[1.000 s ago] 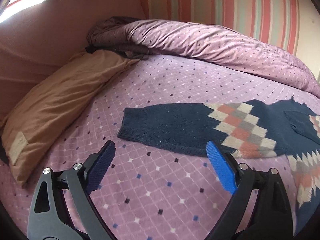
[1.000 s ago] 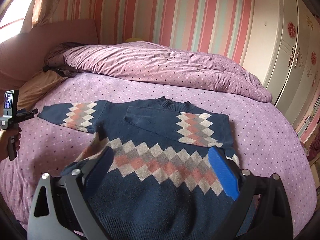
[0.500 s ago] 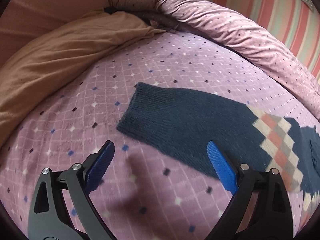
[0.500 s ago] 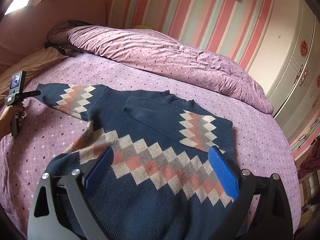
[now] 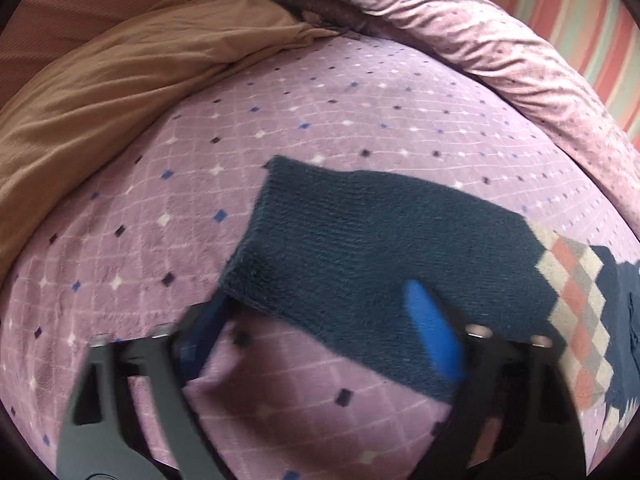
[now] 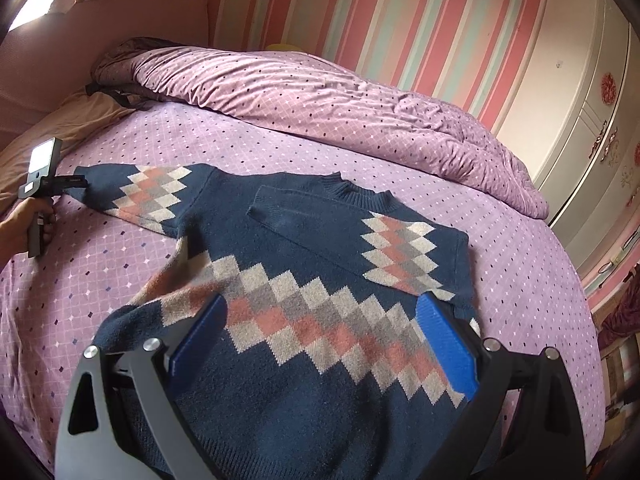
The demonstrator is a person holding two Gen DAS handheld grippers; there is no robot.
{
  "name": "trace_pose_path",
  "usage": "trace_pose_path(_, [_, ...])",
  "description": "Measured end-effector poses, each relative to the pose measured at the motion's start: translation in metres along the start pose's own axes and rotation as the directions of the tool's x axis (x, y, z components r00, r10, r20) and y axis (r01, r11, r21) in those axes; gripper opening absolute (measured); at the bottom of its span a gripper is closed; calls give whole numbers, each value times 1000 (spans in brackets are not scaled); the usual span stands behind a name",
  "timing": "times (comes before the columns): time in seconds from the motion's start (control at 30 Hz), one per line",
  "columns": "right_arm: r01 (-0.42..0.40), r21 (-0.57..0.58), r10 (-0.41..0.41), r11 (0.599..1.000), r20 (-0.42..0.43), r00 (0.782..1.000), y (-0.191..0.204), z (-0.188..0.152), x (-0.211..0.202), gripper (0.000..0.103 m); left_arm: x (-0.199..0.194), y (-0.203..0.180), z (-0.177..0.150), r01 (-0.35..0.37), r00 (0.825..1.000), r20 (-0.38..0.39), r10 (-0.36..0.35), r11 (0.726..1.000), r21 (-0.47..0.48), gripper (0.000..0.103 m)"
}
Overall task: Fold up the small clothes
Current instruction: 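Grasp the other sleeve cuff with the left gripper, then lift the sleeve and fold it across the sweater body, release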
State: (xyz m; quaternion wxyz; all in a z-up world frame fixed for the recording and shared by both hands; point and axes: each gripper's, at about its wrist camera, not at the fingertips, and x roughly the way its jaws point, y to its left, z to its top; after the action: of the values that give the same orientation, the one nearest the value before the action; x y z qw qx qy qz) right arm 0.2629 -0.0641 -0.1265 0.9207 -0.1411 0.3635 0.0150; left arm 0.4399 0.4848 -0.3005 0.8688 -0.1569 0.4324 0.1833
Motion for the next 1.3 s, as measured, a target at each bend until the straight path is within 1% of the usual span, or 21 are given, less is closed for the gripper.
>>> trace_pose_path(0.03, [5, -2, -5, 1000, -1, 1000, -1, 0, 0, 96, 0, -3, 1, 6, 1000, 3, -6, 1000, 8, 57])
trace_pose_path(0.07, [9, -1, -9, 1000, -3, 1000, -3, -1, 0, 96, 0, -5, 1, 9, 1000, 6, -9, 1000, 12, 54])
trace_pose_path(0.1, [8, 4, -8, 1000, -5, 1000, -4, -1, 0, 96, -1, -6, 2, -4, 1000, 6, 4, 1000, 9, 50])
trace_pose_path(0.13, [2, 14, -2, 1000, -5, 1000, -7, -1, 0, 96, -1, -5, 2, -12, 1000, 4, 12, 1000, -5, 43])
trace_pose_path(0.17, [1, 19, -1, 1000, -5, 1000, -8, -1, -1, 96, -1, -3, 3, -20, 1000, 3, 20, 999, -27, 39])
trace_pose_path(0.2, [1, 24, 0, 1000, -4, 1000, -10, -1, -1, 96, -2, -1, 4, -24, 1000, 4, 24, 999, -43, 27])
trace_pose_path(0.23, [-2, 28, 2, 1000, -5, 1000, -12, -2, -1, 96, -6, 0, 6, -33, 999, 10, 34, 998, -57, 11])
trace_pose_path(0.27, [-2, 29, 2, 1000, -5, 1000, -13, -2, -2, 96, -9, 1, 7, -43, 999, 16, 44, 997, -59, 5])
trace_pose_path(0.37, [-6, 36, 6, 999, -1, 1000, -18, -5, -4, 96, -30, -1, 13, -25, 998, 58, 29, 998, -65, 6])
trace_pose_path(0.5, [-27, 87, 26, 996, 11, 1000, -32, -12, -6, 96, -63, -20, 26, -26, 992, 127, 27, 1000, -10, 6])
trace_pose_path(0.6, [-42, 84, 41, 996, 12, 999, -39, -18, -3, 96, -87, -49, 36, -55, 984, 172, 43, 996, 65, 6])
trace_pose_path(0.67, [-41, 72, 41, 997, 14, 999, -44, -19, 0, 96, -101, -66, 39, -66, 980, 192, 47, 994, 90, 5])
trace_pose_path(0.77, [-63, 103, 60, 993, 33, 998, -58, -17, 0, 96, -126, -97, 41, -87, 971, 231, 57, 989, 122, 5])
trace_pose_path(0.97, [-88, 154, 77, 984, 74, 994, -90, -9, 0, 96, -167, -150, 31, -107, 960, 271, 67, 985, 134, 5])
trace_pose_path(1.07, [-77, 152, 63, 985, 94, 994, -106, -2, 3, 96, -186, -184, 21, -105, 957, 284, 54, 980, 168, 5])
trace_pose_path(1.17, [-79, 182, 61, 980, 106, 993, -129, 7, 7, 96, -203, -216, 8, -94, 956, 290, 36, 977, 191, 5])
trace_pose_path(1.3, [-78, 192, 56, 978, 117, 992, -151, 14, 12, 96, -223, -271, -13, -115, 949, 313, 29, 959, 260, 5])
